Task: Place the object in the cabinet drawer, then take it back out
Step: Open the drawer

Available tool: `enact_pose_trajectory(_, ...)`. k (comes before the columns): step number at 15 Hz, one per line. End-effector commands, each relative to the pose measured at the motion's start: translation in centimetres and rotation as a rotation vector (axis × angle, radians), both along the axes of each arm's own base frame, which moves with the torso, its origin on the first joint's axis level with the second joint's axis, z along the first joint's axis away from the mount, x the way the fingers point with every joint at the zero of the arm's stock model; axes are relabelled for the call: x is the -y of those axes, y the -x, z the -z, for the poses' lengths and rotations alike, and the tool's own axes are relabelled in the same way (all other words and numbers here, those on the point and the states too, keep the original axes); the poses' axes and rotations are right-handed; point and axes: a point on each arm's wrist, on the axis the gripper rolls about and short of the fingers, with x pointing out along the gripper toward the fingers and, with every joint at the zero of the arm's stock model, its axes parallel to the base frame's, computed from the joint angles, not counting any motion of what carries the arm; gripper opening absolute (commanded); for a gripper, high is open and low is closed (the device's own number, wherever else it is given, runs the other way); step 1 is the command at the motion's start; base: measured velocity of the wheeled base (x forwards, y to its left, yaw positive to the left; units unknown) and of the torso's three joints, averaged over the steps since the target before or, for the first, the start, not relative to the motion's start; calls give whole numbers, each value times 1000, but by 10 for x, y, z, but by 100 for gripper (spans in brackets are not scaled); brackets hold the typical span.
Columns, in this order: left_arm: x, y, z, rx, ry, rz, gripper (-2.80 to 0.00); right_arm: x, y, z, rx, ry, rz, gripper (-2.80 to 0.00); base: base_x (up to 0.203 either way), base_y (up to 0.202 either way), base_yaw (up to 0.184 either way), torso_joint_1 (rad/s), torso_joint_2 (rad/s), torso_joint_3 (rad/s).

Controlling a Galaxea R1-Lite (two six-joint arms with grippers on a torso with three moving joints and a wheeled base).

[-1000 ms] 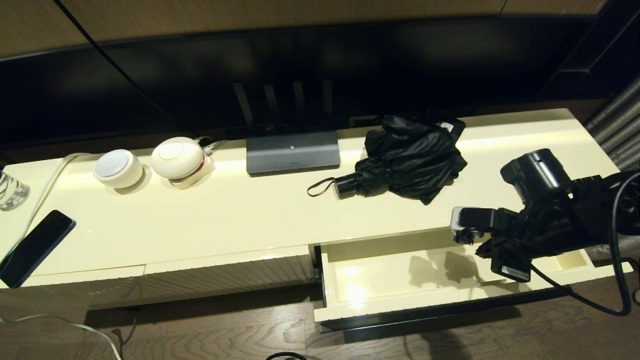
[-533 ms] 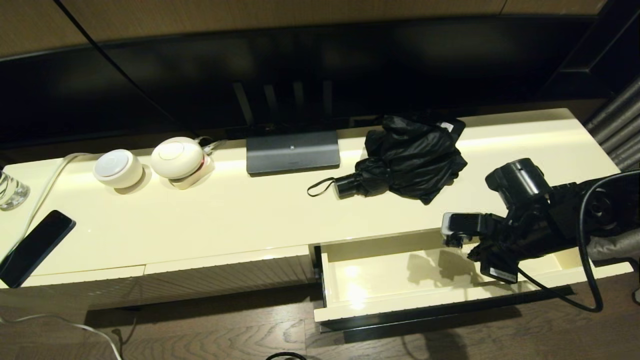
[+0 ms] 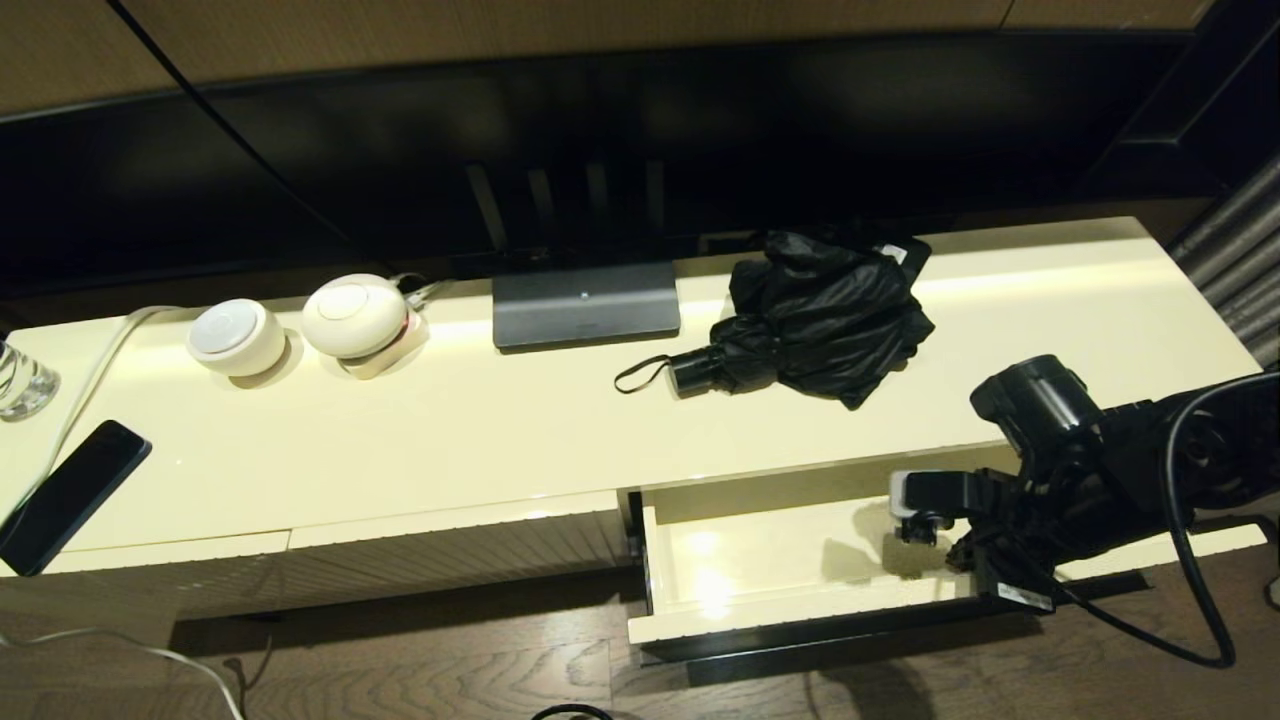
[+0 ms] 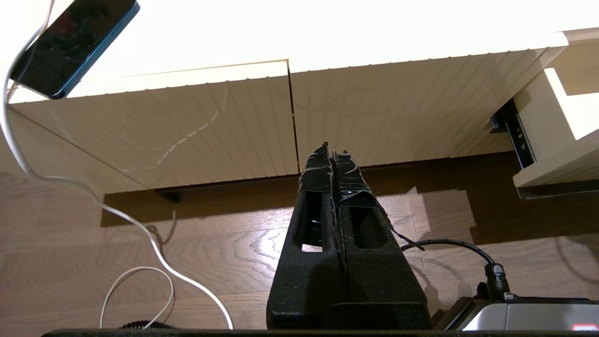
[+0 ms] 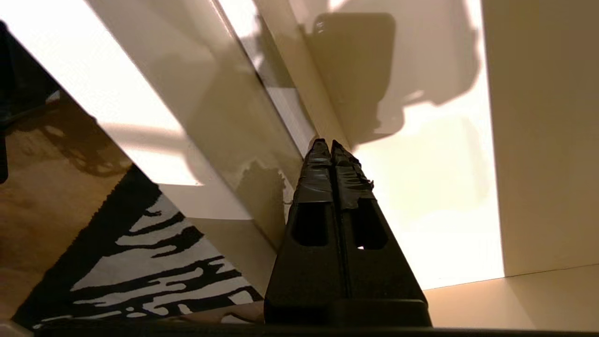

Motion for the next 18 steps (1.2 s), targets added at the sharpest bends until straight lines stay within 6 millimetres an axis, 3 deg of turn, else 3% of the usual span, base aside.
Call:
enact_pose_trajectory(1,0,0,1,-4,0,-1,-280,1,9,2,-36,3,-20,-280,0,0,0,0,0,0)
enact_pose_trajectory(9,0,0,1,-4,0,-1,-280,0,53,14,-134,27,-148,-280,0,0,0,0,0,0)
enact_pose_trajectory(14,0,0,1,-4,0,-1,-280,-1,63,27,-190,35,-170,-280,0,0,0,0,0,0)
enact_pose_trajectory(18,0,0,1,-4,0,-1,-280,-2,61,26,-172,37,-172,-280,0,0,0,0,0,0)
